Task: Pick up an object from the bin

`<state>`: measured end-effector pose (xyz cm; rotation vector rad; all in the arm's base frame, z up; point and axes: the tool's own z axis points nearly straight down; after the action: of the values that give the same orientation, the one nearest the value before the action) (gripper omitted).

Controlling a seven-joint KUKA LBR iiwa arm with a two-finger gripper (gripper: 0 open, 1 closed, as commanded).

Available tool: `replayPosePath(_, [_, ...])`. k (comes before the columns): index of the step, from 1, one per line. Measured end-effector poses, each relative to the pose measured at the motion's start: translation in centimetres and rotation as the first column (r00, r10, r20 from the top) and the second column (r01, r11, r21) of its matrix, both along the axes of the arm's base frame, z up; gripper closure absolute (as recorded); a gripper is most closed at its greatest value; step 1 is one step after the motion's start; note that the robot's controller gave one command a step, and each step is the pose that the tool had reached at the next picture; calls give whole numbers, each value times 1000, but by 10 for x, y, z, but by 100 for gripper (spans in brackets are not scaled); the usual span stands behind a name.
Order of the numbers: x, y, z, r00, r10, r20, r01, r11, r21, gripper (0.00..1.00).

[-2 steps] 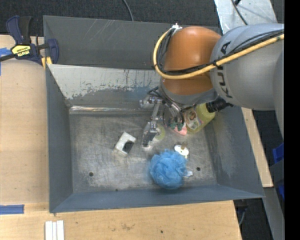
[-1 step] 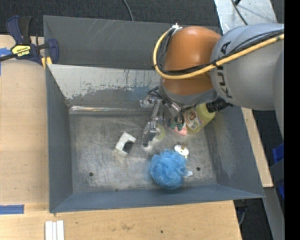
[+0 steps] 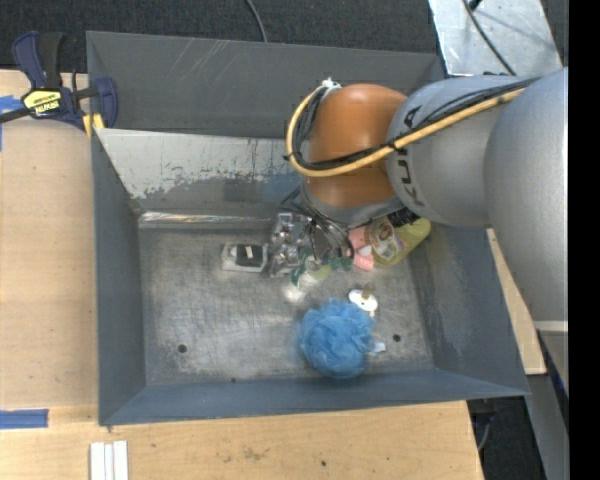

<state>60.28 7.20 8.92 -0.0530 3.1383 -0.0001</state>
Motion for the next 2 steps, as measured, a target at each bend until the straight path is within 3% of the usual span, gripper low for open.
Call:
replayPosePath(1, [0,0,0,1000,0,0,0,1000,0,0])
replayPosePath(2, [0,0,0,1000,0,0,0,1000,0,0])
